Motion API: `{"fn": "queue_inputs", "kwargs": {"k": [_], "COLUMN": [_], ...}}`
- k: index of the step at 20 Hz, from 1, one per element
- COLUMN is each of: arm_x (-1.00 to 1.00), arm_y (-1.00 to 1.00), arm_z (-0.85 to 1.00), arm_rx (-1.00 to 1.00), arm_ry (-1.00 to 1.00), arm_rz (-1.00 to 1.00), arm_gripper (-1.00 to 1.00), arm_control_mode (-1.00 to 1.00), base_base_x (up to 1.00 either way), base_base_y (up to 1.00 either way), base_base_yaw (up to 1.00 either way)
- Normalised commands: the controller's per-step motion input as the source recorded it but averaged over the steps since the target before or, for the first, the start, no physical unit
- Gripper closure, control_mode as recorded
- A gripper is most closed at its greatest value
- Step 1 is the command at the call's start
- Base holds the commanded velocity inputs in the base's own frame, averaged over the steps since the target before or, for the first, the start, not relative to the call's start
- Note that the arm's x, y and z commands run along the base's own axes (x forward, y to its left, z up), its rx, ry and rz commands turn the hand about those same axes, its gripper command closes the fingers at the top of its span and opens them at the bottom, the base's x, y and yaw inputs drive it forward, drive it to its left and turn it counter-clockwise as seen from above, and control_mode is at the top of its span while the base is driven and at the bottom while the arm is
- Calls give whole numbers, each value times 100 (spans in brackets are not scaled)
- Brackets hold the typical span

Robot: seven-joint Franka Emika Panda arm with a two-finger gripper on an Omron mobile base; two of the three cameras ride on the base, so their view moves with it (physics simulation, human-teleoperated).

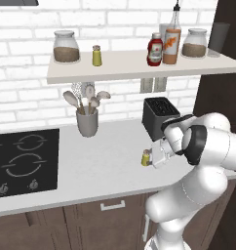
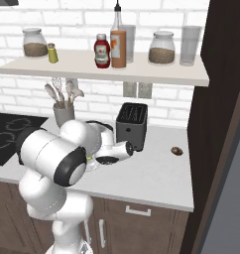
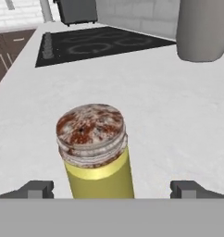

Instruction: Put the shaker and condiment bottle from the counter next to their counterparts in the cabinet.

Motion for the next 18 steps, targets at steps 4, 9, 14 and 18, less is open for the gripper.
{"fn": "queue_inputs", "kwargs": {"k": [4, 9, 14, 18], "arm_x": [28, 24, 7, -14], "arm_y": [9, 12, 0, 0], "arm_z": [-3, -10, 41, 98], "arm_rx": [4, 1, -7, -18], "arm_ry": [12, 16, 0, -4], "arm_rz": [0, 3, -9, -23], "arm_gripper": [100, 100, 100, 100], "arm_control_mode": [-100, -100, -100, -100], "base_base_x": [0, 0, 0, 0], "base_base_y": [0, 0, 0, 0], "base_base_yaw": [0, 0, 0, 0]}}
